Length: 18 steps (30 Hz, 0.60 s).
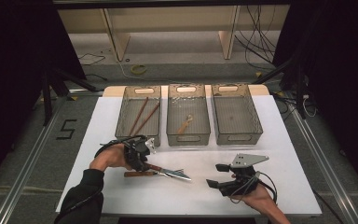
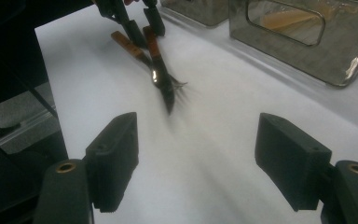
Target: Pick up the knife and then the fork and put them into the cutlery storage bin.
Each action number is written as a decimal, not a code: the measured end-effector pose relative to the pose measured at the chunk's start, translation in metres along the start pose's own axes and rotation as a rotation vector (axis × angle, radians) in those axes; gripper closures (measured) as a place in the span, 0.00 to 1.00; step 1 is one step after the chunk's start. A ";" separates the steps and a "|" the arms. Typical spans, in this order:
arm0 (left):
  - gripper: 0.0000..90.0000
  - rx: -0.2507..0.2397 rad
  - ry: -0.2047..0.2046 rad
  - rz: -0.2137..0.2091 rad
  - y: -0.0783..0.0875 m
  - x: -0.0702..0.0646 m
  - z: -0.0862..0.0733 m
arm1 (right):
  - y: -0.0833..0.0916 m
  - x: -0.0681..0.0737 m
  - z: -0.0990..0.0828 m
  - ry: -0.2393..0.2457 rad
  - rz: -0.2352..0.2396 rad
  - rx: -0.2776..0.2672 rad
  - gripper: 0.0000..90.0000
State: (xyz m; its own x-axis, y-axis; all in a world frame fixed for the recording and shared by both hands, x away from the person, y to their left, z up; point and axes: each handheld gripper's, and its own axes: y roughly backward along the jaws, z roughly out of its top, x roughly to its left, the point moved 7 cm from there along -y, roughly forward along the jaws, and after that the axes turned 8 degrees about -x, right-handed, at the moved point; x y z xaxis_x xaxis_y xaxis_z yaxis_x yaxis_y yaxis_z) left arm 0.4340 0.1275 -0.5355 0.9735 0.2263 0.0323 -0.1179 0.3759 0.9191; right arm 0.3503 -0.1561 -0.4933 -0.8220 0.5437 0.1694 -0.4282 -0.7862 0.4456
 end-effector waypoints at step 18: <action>0.80 -0.018 -0.097 -0.019 0.001 -0.006 0.000 | 0.002 0.003 0.001 0.012 -0.008 0.003 0.35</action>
State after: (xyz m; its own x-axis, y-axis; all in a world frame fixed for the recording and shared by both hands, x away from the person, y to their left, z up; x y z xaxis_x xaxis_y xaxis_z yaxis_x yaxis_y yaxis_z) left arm 0.4281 0.1264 -0.5352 0.9899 0.1315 0.0532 -0.1016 0.3958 0.9127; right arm 0.3476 -0.1555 -0.4912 -0.8232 0.5461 0.1553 -0.4336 -0.7813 0.4490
